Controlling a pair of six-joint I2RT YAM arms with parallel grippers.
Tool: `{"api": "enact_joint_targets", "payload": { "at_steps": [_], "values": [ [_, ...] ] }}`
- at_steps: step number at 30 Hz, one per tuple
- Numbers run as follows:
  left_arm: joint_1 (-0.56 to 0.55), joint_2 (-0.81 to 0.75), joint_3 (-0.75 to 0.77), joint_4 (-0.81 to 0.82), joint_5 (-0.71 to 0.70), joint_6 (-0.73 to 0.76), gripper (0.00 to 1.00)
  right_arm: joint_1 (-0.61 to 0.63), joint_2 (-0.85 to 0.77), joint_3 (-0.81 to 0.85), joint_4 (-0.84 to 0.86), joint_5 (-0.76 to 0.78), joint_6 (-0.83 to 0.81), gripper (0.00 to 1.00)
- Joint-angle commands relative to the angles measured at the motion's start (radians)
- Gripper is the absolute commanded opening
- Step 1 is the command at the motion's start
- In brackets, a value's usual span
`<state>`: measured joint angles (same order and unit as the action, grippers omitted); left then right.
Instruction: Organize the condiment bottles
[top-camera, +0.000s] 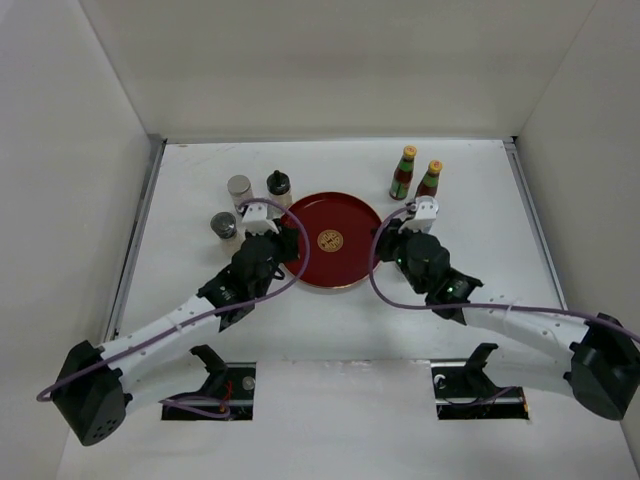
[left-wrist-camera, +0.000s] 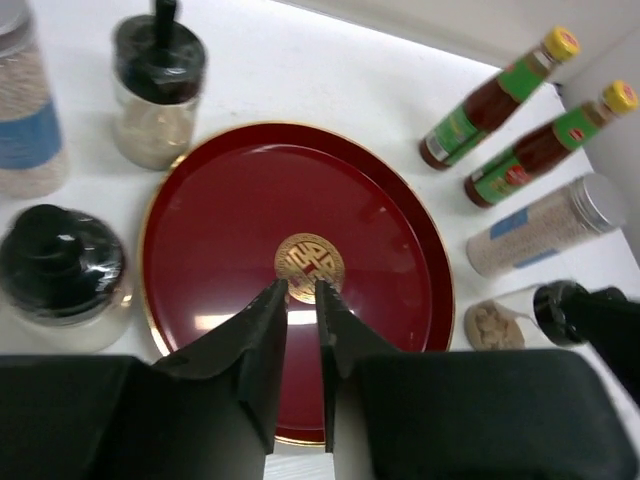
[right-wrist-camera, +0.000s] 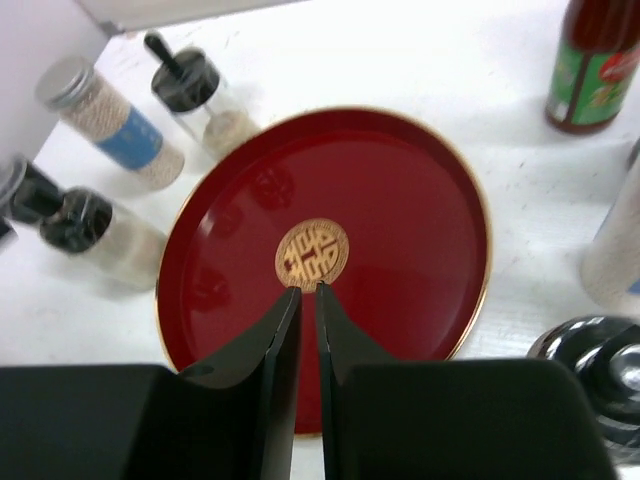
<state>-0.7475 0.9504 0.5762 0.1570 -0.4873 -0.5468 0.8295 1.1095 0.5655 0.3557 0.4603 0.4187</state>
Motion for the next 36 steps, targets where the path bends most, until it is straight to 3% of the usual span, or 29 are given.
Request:
{"api": "enact_joint_targets", "payload": {
  "at_steps": [1,5,11,17,24,29,36],
  "values": [
    [-0.028,0.037,-0.041,0.240,0.030,0.054,0.14,-0.055,-0.010,0.117,-0.075,0.000,-0.004,0.17],
    [-0.048,0.102,-0.088,0.363,0.079,0.042,0.20,-0.147,0.053,0.261,-0.179,-0.012,-0.037,0.24],
    [-0.082,0.183,-0.142,0.533,0.156,0.033,0.32,-0.308,0.226,0.529,-0.279,-0.009,-0.143,0.59],
    [-0.115,0.183,-0.177,0.614,0.236,0.044,0.40,-0.410,0.424,0.782,-0.392,-0.049,-0.208,0.74],
    [-0.140,0.169,-0.220,0.665,0.233,0.050,0.41,-0.464,0.591,0.973,-0.497,-0.046,-0.232,0.78],
    [-0.137,0.166,-0.228,0.668,0.228,0.050,0.42,-0.487,0.680,1.050,-0.532,-0.052,-0.247,0.70],
    [-0.129,0.185,-0.231,0.688,0.225,0.050,0.46,-0.504,0.747,1.083,-0.543,-0.052,-0.259,0.68]
  ]
}}
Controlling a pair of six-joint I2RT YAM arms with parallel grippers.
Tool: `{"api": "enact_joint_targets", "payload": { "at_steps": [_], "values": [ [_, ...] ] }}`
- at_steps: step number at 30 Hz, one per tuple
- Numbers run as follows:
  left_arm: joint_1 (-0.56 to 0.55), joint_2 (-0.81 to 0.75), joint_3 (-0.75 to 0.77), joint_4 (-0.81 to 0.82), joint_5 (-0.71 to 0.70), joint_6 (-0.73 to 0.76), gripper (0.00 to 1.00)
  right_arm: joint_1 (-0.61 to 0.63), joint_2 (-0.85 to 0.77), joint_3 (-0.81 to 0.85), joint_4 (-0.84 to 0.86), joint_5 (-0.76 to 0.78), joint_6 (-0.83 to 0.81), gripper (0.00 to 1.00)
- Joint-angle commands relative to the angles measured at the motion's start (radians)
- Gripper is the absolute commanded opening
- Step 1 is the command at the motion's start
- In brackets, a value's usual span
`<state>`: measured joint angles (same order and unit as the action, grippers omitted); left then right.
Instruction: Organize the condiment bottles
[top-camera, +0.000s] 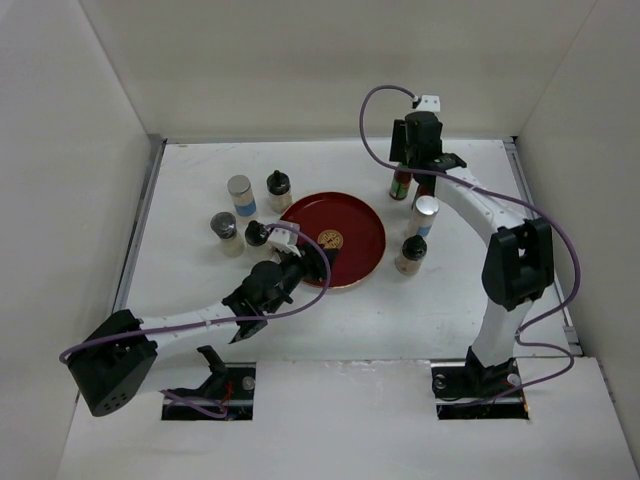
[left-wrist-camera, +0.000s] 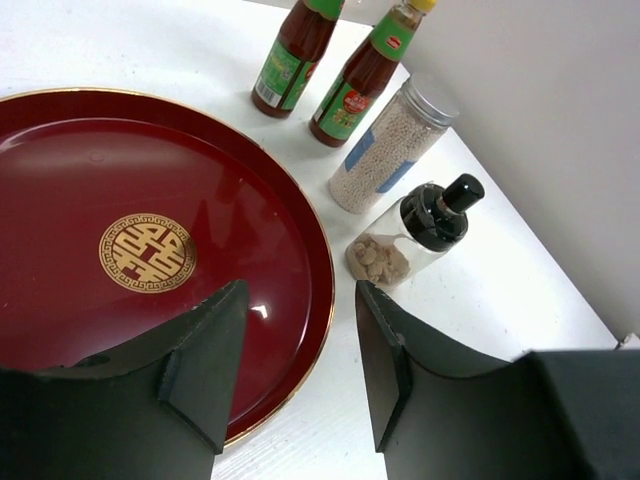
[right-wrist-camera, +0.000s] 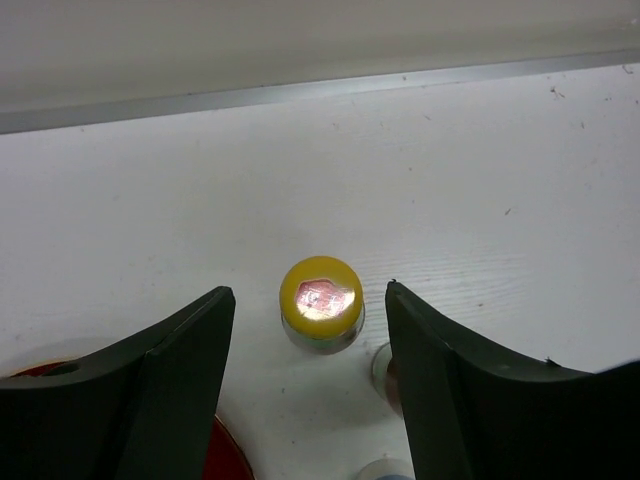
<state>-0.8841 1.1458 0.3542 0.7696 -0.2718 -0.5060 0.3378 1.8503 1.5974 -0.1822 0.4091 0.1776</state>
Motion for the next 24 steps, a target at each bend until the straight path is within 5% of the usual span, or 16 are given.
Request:
{"api": "enact_joint_targets", "payload": {
  "at_steps": [1,16,24],
  "values": [
    [0.009,-0.008,-0.012,0.080,0.009,0.009,0.46,-0.016,0.009,0.052,-0.002,0.000,-0.018,0.68],
    [0.040,-0.015,-0.031,0.089,-0.018,0.007,0.49,-0.024,0.067,0.075,-0.003,-0.023,-0.007,0.52],
    [0.047,-0.005,-0.031,0.089,-0.018,0.004,0.49,-0.024,0.024,0.044,0.107,-0.012,-0.015,0.33]
  ]
}}
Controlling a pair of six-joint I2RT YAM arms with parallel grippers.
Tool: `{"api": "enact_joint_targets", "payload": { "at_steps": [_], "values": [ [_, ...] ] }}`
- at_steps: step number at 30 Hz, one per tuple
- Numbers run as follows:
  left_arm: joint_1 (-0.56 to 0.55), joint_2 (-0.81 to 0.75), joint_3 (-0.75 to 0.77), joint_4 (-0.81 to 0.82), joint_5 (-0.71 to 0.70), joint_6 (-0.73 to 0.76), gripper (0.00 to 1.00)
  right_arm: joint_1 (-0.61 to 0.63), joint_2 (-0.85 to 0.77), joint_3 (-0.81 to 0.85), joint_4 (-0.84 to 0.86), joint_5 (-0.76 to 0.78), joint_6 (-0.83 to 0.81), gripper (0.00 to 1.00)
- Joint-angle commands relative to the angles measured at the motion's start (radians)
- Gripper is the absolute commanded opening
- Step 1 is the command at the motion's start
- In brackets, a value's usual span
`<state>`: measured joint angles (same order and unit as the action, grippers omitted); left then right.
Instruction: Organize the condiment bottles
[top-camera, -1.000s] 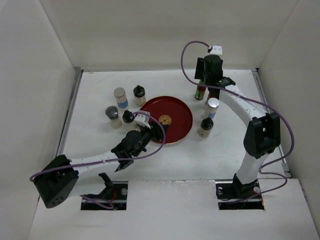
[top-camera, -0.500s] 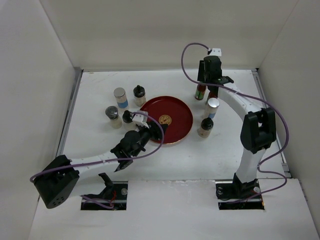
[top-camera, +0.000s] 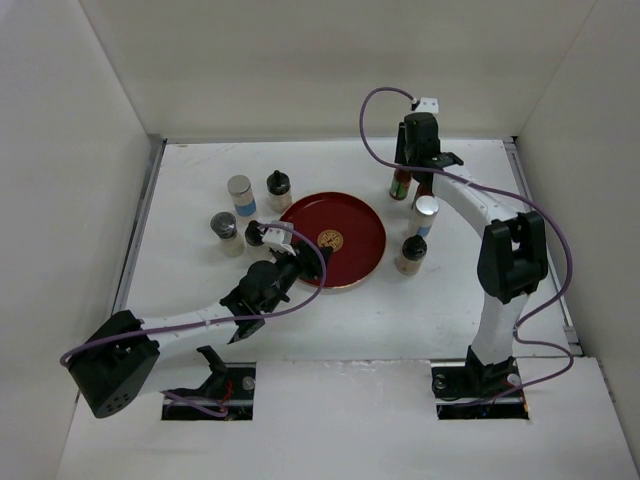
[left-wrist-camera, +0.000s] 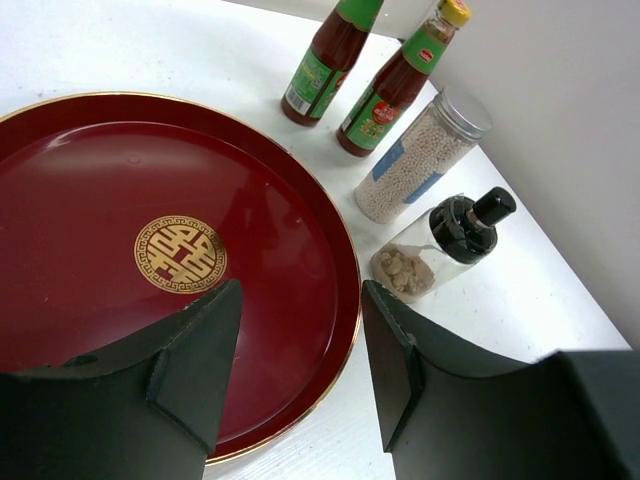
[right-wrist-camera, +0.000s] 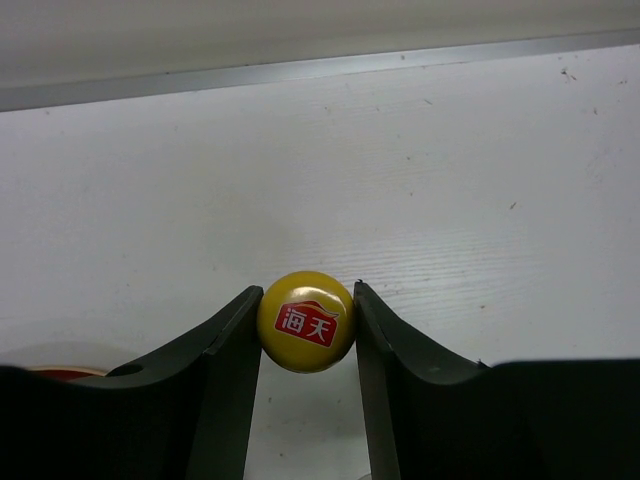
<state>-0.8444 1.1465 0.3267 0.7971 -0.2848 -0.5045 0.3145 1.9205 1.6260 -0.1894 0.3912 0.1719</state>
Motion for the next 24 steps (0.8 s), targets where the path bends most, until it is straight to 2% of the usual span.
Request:
{"api": "enact_joint_targets", "payload": {
  "at_steps": [1,6,13,24],
  "values": [
    [0.008,-0.005,-0.005,0.062,-0.005,0.001,0.49,0.001,-0.055,0.015,0.137,0.009,-0.012,0.32],
    [0.011,-0.002,-0.009,0.076,-0.005,0.000,0.49,0.014,-0.109,0.038,0.194,0.047,-0.046,0.28],
    [0.018,-0.001,-0.014,0.077,-0.005,-0.003,0.49,0.070,-0.186,0.052,0.220,0.051,-0.092,0.28],
    [0.038,-0.083,-0.051,0.082,-0.060,-0.003,0.50,0.271,-0.210,-0.009,0.263,0.009,-0.065,0.29]
  ]
}}
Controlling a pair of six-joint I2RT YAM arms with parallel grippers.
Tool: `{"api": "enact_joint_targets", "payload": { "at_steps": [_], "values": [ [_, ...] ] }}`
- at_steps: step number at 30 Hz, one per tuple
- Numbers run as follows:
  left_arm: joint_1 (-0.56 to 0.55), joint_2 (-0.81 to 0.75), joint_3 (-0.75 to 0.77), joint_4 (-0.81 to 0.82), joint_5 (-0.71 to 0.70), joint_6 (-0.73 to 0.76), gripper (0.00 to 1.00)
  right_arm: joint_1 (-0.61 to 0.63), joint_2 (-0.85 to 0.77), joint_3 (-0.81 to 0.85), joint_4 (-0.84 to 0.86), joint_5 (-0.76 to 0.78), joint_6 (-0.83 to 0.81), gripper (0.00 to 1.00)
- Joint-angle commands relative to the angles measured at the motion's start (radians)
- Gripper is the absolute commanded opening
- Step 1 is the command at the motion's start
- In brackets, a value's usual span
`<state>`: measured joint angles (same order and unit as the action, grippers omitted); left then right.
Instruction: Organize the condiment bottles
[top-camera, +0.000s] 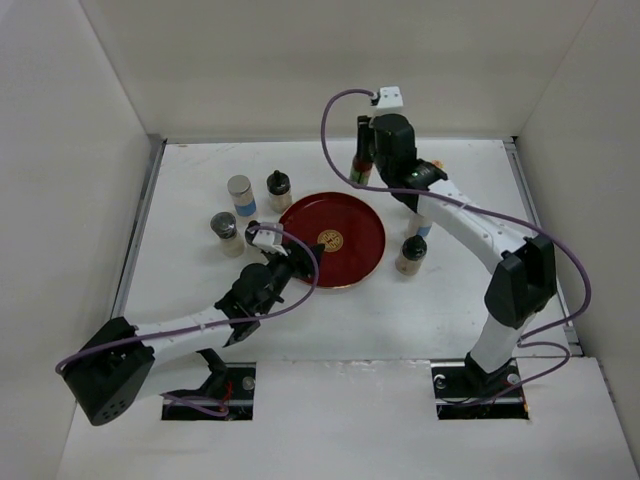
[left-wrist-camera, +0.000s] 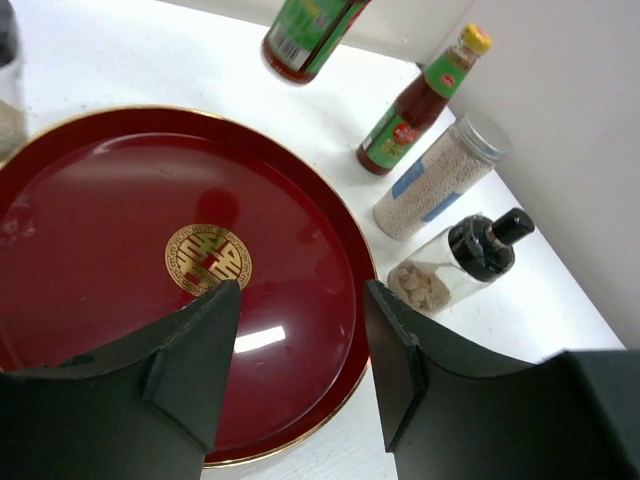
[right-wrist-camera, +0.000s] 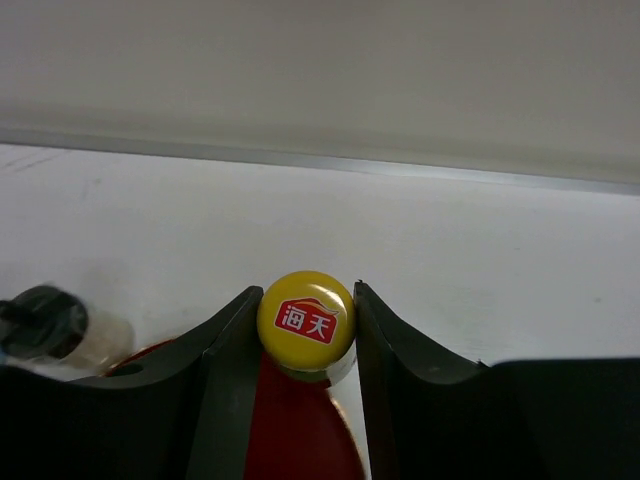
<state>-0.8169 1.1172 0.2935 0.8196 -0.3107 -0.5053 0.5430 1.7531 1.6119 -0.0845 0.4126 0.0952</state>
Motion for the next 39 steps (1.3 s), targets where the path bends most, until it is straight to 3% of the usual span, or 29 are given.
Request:
{"api": "enact_joint_targets", "payload": {
  "at_steps": [1,9,23,28,34,39],
  "values": [
    [0.015,-0.074,-0.027,0.059,-0.047,-0.002,0.50,0.056,-0.031,0.011,0.161,-0.018,0.020,0.29],
    [0.054,-0.168,-0.070,0.049,-0.088,-0.013,0.50,0.128,0.091,0.052,0.176,-0.037,0.031,0.29],
    [0.048,-0.120,-0.056,0.058,-0.048,-0.016,0.50,0.137,0.158,0.052,0.232,-0.021,0.018,0.31],
    [0.046,-0.112,-0.053,0.058,-0.048,-0.019,0.51,0.145,0.164,0.000,0.238,-0.021,0.029,0.44],
    [0.043,-0.094,-0.048,0.059,-0.048,-0.022,0.51,0.148,0.141,-0.037,0.246,-0.026,0.040,0.69],
    [0.042,-0.100,-0.048,0.059,-0.047,-0.022,0.51,0.148,0.068,-0.061,0.241,-0.032,0.049,0.78]
  ]
}}
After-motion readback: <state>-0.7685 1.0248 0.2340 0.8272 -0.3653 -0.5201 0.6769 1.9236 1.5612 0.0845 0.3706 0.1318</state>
